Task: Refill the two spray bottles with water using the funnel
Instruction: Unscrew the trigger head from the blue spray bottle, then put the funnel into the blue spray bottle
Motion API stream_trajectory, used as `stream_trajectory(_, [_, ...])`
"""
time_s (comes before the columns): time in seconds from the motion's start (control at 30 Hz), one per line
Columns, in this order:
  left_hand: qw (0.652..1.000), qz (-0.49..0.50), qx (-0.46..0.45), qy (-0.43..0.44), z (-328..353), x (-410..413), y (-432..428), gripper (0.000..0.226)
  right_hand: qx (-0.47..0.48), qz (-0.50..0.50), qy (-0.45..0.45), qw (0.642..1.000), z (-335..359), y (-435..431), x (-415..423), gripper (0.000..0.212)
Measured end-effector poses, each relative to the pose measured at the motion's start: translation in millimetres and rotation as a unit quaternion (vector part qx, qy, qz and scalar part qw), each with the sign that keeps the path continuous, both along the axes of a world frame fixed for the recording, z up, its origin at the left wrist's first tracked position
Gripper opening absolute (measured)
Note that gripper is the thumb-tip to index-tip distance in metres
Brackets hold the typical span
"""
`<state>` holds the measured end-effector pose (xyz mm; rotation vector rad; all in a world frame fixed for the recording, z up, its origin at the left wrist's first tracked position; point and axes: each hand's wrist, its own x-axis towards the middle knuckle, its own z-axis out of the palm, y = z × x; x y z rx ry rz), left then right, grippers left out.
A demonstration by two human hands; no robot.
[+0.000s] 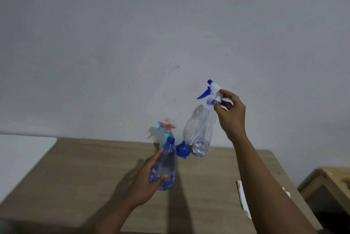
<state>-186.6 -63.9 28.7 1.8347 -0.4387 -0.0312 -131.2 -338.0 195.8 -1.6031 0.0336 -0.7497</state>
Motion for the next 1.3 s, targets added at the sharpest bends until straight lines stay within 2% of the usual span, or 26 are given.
stream_trajectory(0.1, [0.999, 0.03, 0.018, 0.005, -38.9, -1.0, 6.0, 0.08, -0.057, -0.002, 0.086, 0.995, -63.0, -19.6, -3.2, 0.035])
stream_trajectory(0.2, [0.997, 0.043, 0.058, -0.011, -70.6, 0.4, 7.6, 0.076, -0.113, 0.021, 0.197, 0.974, -139.5, -25.7, -13.8, 0.037])
stream_trajectory(0.37, [0.985, 0.058, 0.151, -0.061, -103.7, -1.7, 4.1, 0.074, -0.08, 0.055, 0.332, 0.938, -233.3, -23.7, -40.6, 0.04])
stream_trajectory(0.47, [0.978, 0.052, 0.18, -0.086, -122.4, 2.0, 7.7, 0.073, -0.063, 0.056, 0.37, 0.925, -260.1, -20.6, -46.8, 0.036])
stream_trajectory(0.67, [0.967, 0.052, 0.202, -0.149, -137.9, 4.3, 12.9, 0.071, -0.075, 0.061, 0.4, 0.911, -283.5, -18.2, -46.6, 0.031])
stream_trajectory(0.93, [0.976, 0.06, 0.135, -0.158, -153.4, 2.9, 19.7, 0.063, -0.165, 0.08, 0.431, 0.884, -298.7, -12.4, -47.8, 0.031])
stream_trajectory(1.07, [0.963, 0.087, 0.171, -0.188, -161.9, 5.2, 20.3, 0.069, -0.25, 0.078, 0.409, 0.874, -306.8, -12.9, -46.4, 0.03])
stream_trajectory(1.2, [0.953, 0.104, 0.224, -0.177, -174.8, 3.1, 21.8, 0.072, -0.257, 0.059, 0.394, 0.881, -304.1, -13.3, -43.5, 0.014])
stream_trajectory(1.3, [0.944, 0.105, 0.248, -0.19, -172.7, 7.1, 21.4, 0.072, -0.247, -0.02, 0.363, 0.898, -292.6, -10.1, -39.2, 0.015])
